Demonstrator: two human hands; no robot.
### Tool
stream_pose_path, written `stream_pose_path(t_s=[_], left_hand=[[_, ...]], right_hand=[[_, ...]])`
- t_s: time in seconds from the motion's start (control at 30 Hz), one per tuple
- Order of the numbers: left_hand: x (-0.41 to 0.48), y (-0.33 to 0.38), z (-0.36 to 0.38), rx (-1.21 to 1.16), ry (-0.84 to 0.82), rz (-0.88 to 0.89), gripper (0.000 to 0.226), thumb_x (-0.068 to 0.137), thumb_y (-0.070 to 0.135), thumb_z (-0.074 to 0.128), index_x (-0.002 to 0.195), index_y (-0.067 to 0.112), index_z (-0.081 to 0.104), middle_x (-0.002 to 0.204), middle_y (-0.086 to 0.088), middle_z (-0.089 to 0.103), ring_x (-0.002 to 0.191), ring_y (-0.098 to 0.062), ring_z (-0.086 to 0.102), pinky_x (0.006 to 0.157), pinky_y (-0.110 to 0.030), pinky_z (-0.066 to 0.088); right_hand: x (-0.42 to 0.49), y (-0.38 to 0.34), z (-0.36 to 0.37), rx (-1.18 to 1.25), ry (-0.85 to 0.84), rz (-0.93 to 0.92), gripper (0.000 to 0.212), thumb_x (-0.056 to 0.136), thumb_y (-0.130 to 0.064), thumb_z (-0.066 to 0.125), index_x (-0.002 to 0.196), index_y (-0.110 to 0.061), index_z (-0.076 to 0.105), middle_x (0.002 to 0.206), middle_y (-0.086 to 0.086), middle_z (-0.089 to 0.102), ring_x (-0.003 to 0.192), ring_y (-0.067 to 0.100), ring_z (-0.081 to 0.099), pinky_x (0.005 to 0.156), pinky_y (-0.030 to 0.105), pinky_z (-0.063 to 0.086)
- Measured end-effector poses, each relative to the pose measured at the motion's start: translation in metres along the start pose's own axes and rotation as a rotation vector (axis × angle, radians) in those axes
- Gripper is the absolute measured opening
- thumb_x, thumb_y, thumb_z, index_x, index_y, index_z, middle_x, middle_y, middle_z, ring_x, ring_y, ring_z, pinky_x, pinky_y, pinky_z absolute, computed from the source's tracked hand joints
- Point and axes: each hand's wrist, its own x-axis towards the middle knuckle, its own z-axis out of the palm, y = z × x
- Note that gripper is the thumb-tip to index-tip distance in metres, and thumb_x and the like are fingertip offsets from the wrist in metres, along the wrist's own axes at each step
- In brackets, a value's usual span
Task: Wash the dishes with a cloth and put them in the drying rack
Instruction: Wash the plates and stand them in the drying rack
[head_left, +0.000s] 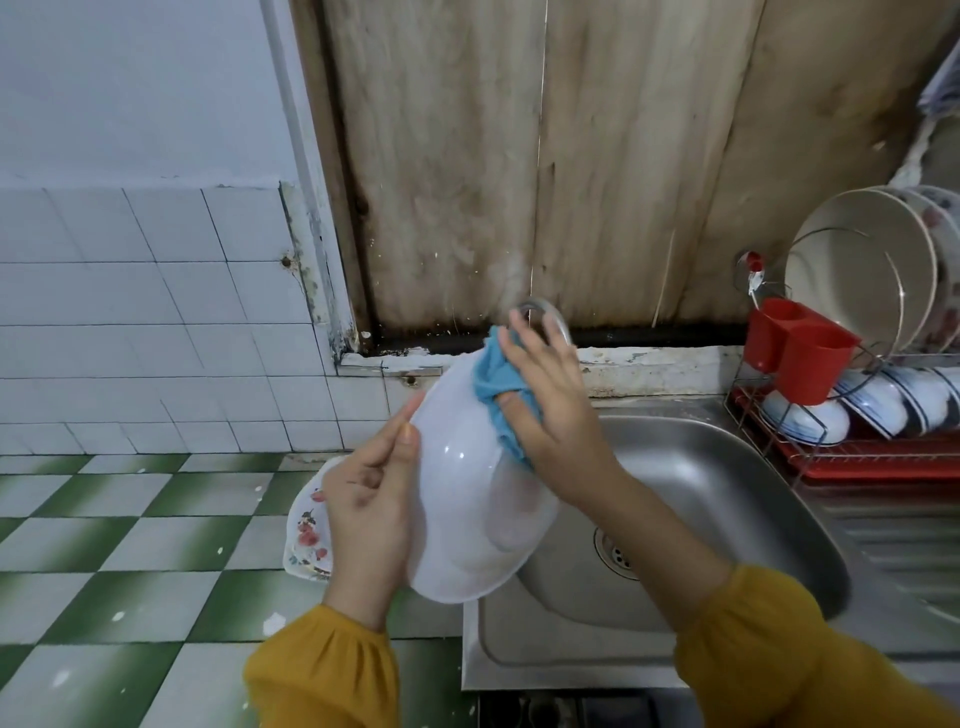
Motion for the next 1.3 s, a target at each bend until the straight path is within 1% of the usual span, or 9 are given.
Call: stream_pose_path(t_s=[0.17,0.47,0.53,0.67,0.8,0.9,1.0,1.13,1.3], left_hand=[[0.001,-0.010,0.012,-0.129,0.127,-0.028,0.029,0.097,-0.003,0.045,0.109,0.010,0.067,0.108,0.001,0.074,0.108,-0.016,0.066,0.088,-0.022,0.054],[0.005,-0.006,-0.005,-0.238,0.307,-0.083,0.025,0.099,0.007,0.046,0.114,0.010,0.066,0.114,-0.001,0.072,0.110,-0.020,0.066,0.085,-0.028,0.057],[0.004,-0.005,-0.010,-0.245,0.349,-0.112,0.024,0.100,0.009,0.047,0.112,0.016,0.066,0.114,0.004,0.071,0.111,-0.022,0.065,0.085,-0.028,0.057],[0.008,0.002,-0.023,-0.225,0.351,-0.166,0.025,0.102,0.016,0.045,0.112,0.025,0.066,0.113,0.009,0.071,0.114,-0.022,0.064,0.095,-0.040,0.054],[0.011,0.004,-0.030,-0.142,0.242,-0.138,0.026,0.101,0.013,0.046,0.115,0.022,0.066,0.113,0.008,0.072,0.110,-0.020,0.066,0.087,-0.033,0.057],[0.005,0.001,-0.020,-0.031,0.140,-0.068,0.026,0.098,0.008,0.049,0.116,0.016,0.066,0.114,0.003,0.072,0.112,-0.021,0.065,0.091,-0.033,0.055],[-0.005,-0.005,-0.004,0.041,0.080,-0.011,0.027,0.098,0.006,0.049,0.113,0.018,0.067,0.115,-0.004,0.071,0.113,-0.022,0.064,0.100,-0.035,0.050],[-0.005,-0.007,-0.003,0.090,0.090,0.065,0.028,0.098,0.003,0.048,0.116,0.016,0.066,0.112,0.007,0.071,0.111,-0.010,0.064,0.095,-0.021,0.050],[-0.007,-0.006,-0.003,-0.042,0.251,0.024,0.027,0.099,0.005,0.049,0.111,0.020,0.067,0.097,0.012,0.075,0.095,-0.008,0.068,0.082,-0.019,0.054]], right_hand=[[-0.024,-0.036,0.029,-0.387,0.021,-0.286,0.060,0.089,-0.039,0.047,0.142,-0.012,0.047,0.157,0.005,0.033,0.149,0.030,0.014,0.120,0.053,0.007],[-0.078,0.013,0.044,-0.374,0.118,-0.609,0.059,0.092,-0.042,0.048,0.147,-0.026,0.033,0.161,-0.006,0.021,0.150,0.030,0.010,0.121,0.049,0.011],[-0.085,0.033,0.043,-0.289,0.175,-0.568,0.060,0.097,-0.048,0.042,0.151,-0.027,0.027,0.163,-0.005,0.014,0.150,0.032,0.009,0.121,0.050,0.009],[-0.080,0.050,0.035,0.021,0.193,-0.203,0.059,0.101,-0.048,0.034,0.154,-0.025,0.023,0.163,0.000,0.015,0.149,0.038,0.010,0.120,0.053,0.012],[-0.040,0.042,0.016,0.182,0.120,0.089,0.051,0.099,-0.052,0.031,0.144,-0.030,0.038,0.157,-0.007,0.025,0.150,0.019,0.009,0.122,0.035,0.010],[-0.005,0.027,0.004,0.167,-0.040,0.240,0.045,0.093,-0.045,0.038,0.137,-0.037,0.037,0.152,-0.016,0.026,0.147,0.008,0.007,0.122,0.039,0.007],[0.005,-0.001,0.007,0.045,-0.105,0.080,0.055,0.092,-0.040,0.042,0.145,-0.024,0.042,0.155,-0.010,0.028,0.148,0.012,0.009,0.122,0.041,0.006],[-0.012,-0.024,0.024,-0.178,-0.067,-0.220,0.062,0.089,-0.039,0.039,0.146,-0.015,0.041,0.158,0.001,0.029,0.150,0.023,0.011,0.121,0.044,0.002],[-0.014,-0.010,0.033,-0.040,0.153,0.067,0.056,0.097,-0.039,0.029,0.150,-0.020,0.026,0.161,0.004,0.021,0.150,0.022,0.008,0.122,0.035,0.003]])
